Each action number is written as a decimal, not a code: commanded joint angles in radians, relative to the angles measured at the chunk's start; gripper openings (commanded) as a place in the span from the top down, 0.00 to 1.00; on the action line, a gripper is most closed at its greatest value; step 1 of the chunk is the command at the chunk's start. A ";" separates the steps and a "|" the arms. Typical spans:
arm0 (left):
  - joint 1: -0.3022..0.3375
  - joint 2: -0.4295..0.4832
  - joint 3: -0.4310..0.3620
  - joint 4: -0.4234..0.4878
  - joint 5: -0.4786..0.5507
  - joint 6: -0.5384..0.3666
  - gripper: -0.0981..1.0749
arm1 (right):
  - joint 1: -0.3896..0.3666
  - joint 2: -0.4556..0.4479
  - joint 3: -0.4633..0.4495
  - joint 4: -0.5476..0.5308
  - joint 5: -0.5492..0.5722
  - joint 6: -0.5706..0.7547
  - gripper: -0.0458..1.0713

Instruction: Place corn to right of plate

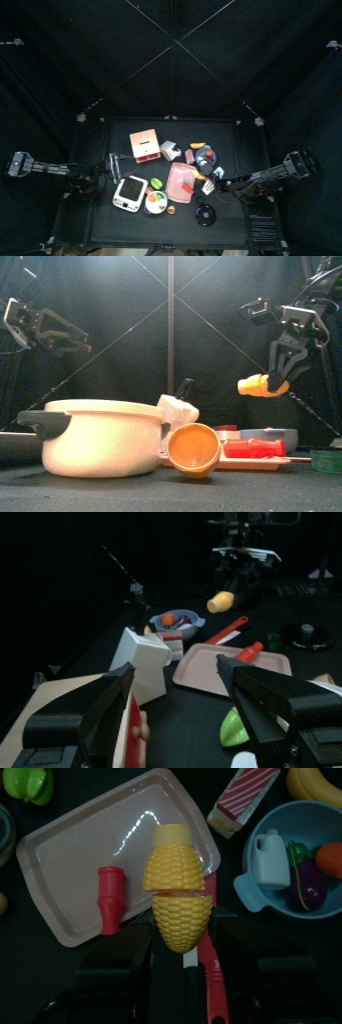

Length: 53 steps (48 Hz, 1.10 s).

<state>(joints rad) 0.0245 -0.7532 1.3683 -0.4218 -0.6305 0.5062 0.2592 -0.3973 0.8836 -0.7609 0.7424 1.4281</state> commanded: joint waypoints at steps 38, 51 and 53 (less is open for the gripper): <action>-0.094 0.046 -0.055 0.031 0.067 -0.043 0.07 | -0.063 -0.011 0.153 0.282 0.115 0.003 0.34; -0.058 0.144 -0.120 0.086 0.067 -0.054 0.07 | -0.109 0.000 0.187 0.245 0.075 0.002 0.33; -0.060 0.156 -0.115 0.080 0.067 -0.054 0.07 | -0.110 0.003 0.190 0.250 0.061 0.000 0.33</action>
<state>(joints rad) -0.0383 -0.6167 1.2732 -0.3375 -0.5584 0.4541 0.1549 -0.3927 1.0769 -0.5108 0.8299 1.4297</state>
